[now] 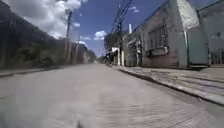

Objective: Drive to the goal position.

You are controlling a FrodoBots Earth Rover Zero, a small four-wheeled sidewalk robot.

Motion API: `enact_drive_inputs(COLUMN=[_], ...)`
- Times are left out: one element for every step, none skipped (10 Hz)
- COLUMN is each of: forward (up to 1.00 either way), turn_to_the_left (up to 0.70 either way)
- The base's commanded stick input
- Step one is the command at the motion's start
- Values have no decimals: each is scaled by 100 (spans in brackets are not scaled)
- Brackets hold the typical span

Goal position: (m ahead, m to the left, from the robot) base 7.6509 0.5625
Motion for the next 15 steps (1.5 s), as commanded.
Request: enact_drive_inputs(forward=[100, 100, 100, 100, 100, 100, 100, 100, 100, 100, 100, 100, 100, 100, 100], turn_to_the_left=[-3, -3, -3, -17, -36, -40, -32, -8, -3, -3, -3, -3, -3, -3, -3])
